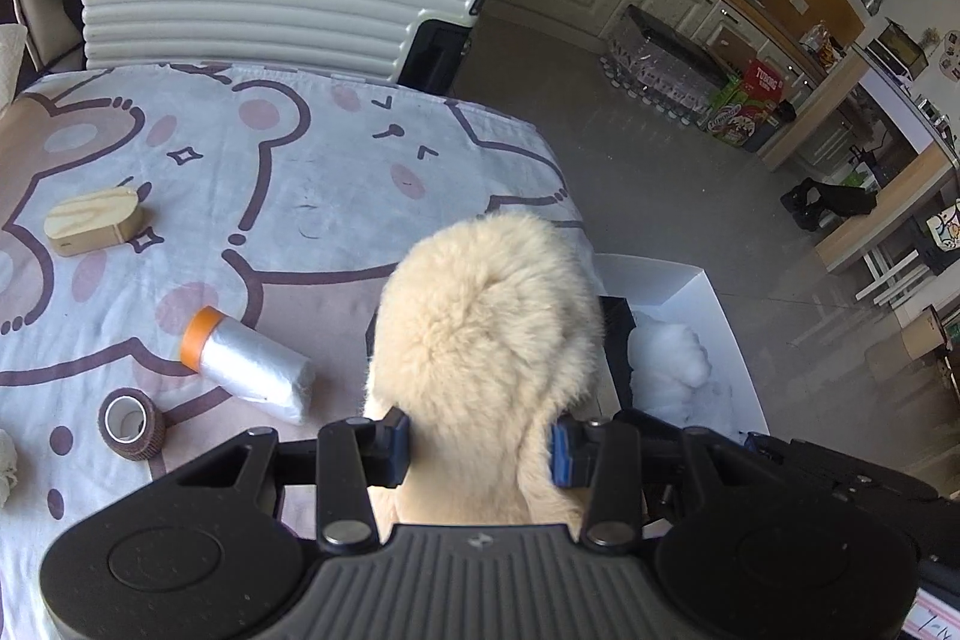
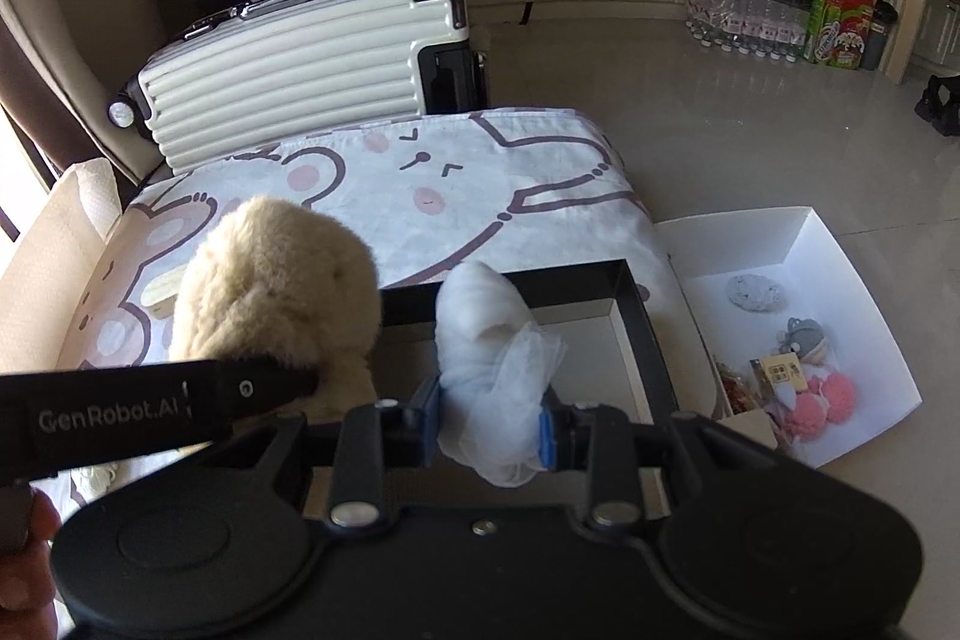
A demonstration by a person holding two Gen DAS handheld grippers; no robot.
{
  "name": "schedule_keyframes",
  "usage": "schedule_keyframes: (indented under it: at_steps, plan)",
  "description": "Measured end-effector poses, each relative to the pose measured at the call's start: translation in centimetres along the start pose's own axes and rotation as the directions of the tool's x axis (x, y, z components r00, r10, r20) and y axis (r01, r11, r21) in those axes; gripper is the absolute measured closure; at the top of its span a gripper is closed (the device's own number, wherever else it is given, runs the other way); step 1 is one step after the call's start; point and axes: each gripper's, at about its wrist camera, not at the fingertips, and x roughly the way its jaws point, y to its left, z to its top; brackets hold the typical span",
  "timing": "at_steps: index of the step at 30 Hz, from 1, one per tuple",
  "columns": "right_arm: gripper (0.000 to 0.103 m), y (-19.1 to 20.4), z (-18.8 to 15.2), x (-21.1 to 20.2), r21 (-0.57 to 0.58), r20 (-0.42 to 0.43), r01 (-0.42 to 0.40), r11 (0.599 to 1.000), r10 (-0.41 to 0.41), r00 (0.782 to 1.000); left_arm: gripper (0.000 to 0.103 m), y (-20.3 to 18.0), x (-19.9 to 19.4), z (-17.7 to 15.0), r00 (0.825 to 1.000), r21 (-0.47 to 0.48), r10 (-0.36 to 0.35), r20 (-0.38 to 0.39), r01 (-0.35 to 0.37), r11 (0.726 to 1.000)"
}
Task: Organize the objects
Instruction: 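Carry both held items over the open black box and lower them inside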
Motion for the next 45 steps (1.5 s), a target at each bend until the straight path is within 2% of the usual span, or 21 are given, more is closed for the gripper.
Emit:
schedule_keyframes:
  at_steps: [9, 20, 22, 24, 26, 30, 37, 42, 45]
  plan:
    - [0.071, -2.5, -0.4, 2.6, 0.021, -0.061, 0.016, 1.000, -0.014, 0.998, 0.060, -1.0, 4.1, -0.1, 0.998, -0.003, 0.000, -0.066, 0.000, 1.000]
    - [0.071, -3.7, -1.1, 5.1, 0.024, -0.129, 0.004, 1.000, -0.001, 0.992, 0.060, -0.4, 7.4, -0.3, 0.988, -0.046, 0.068, -0.136, -0.075, 0.996]
    - [0.071, -3.8, -1.3, 5.6, 0.023, -0.146, 0.003, 1.000, 0.001, 0.989, 0.058, -0.3, 7.7, -0.3, 0.987, -0.046, 0.078, -0.139, -0.085, 0.995]
    - [0.071, -3.7, -1.5, 6.0, 0.022, -0.158, -0.001, 1.000, 0.004, 0.987, 0.051, -0.3, 7.9, -0.3, 0.986, -0.037, 0.078, -0.149, -0.085, 0.996]
    - [0.071, -3.7, -1.6, 6.3, 0.022, -0.168, -0.004, 1.000, 0.008, 0.986, 0.050, -0.4, 8.0, -0.3, 0.983, -0.033, 0.077, -0.164, -0.083, 0.996]
    - [0.071, -3.7, -1.8, 6.9, 0.028, -0.187, -0.008, 1.000, 0.013, 0.982, 0.045, -0.6, 7.6, -0.1, 0.985, -0.025, 0.072, -0.157, -0.077, 0.997]
    - [0.071, -3.6, -2.0, 7.7, 0.046, -0.203, 0.017, 0.999, -0.007, 0.979, 0.043, -0.6, 6.1, 0.5, 0.990, 0.013, 0.083, -0.112, -0.082, 0.997]
    - [0.071, -3.6, -2.1, 9.0, 0.070, -0.217, 0.050, 0.996, -0.034, 0.976, 0.041, 0.6, 4.5, 1.3, 0.995, -0.008, 0.075, -0.071, -0.076, 0.997]
    - [0.071, -3.1, -2.2, 10.1, 0.075, -0.232, 0.045, 0.996, -0.026, 0.972, 0.041, 1.5, 4.3, 1.4, 0.993, -0.014, 0.093, -0.074, -0.095, 0.995]
